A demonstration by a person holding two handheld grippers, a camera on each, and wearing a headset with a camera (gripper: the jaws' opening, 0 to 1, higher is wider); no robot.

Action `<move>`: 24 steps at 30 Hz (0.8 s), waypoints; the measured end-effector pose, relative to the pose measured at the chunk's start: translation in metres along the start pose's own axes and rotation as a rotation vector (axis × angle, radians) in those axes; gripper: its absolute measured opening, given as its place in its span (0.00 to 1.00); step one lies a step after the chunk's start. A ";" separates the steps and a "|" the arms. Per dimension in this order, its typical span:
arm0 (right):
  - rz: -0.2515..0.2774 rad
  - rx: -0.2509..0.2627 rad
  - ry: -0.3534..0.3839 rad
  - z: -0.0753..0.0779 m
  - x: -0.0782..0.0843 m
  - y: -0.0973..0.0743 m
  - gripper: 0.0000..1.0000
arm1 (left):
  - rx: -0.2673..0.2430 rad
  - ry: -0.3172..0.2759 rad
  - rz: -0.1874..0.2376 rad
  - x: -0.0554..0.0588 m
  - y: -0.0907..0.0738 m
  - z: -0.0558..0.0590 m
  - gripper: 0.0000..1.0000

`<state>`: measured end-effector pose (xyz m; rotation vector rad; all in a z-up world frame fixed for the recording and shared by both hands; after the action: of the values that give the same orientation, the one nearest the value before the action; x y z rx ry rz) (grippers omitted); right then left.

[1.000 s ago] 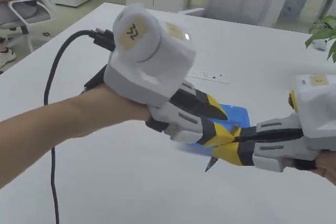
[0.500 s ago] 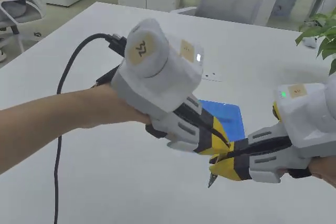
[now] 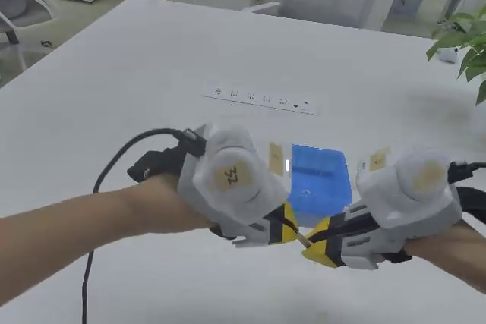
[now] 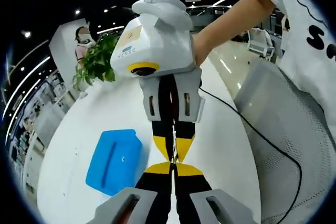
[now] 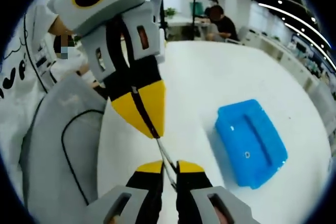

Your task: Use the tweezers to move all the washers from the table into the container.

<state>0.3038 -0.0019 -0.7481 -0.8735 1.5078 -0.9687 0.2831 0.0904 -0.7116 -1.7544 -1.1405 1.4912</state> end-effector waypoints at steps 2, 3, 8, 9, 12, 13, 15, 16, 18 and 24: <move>-0.006 0.010 0.006 0.001 0.004 0.011 0.04 | 0.010 -0.023 -0.026 0.007 0.010 -0.001 0.00; -0.009 0.018 0.012 0.002 0.005 0.015 0.05 | 0.010 -0.019 -0.029 0.010 0.013 -0.001 0.00; 0.029 0.102 0.075 0.002 0.009 0.026 0.05 | 0.018 -0.008 -0.069 0.022 0.026 -0.005 0.00; 0.034 0.107 0.104 0.001 0.010 0.025 0.06 | 0.025 -0.006 -0.065 0.023 0.027 -0.006 0.00; 0.056 0.118 0.170 -0.006 0.014 0.015 0.13 | 0.033 0.020 -0.087 0.024 0.031 -0.005 0.00; 0.075 0.136 0.188 -0.007 0.015 0.010 0.15 | 0.035 0.031 -0.095 0.026 0.033 -0.005 0.00; 0.141 0.185 0.254 -0.012 0.020 -0.009 0.18 | 0.037 0.042 -0.112 0.030 0.037 -0.006 0.00; 0.148 0.188 0.297 -0.015 0.023 -0.016 0.23 | 0.040 0.042 -0.122 0.032 0.040 -0.007 0.00; 0.203 0.213 0.402 -0.022 0.028 -0.036 0.32 | 0.041 0.046 -0.155 0.039 0.048 -0.009 0.00; 0.293 0.320 0.575 -0.042 0.053 -0.081 0.47 | 0.059 0.024 -0.226 0.054 0.065 -0.008 0.00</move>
<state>0.2565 -0.0768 -0.6914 -0.1325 1.8232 -1.2557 0.3072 0.1071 -0.7911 -1.5435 -1.2247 1.3515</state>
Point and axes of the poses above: the centre of the closed fingertips' face, and the gripper's own axes: y roughly forward along the fingers, z roughly to its right, x roughly out of its underside, the point moved 7 cm from there along -y, roughly backward along the fingers, and after that the axes turned 15 degrees about -z, right-handed, at the moved point
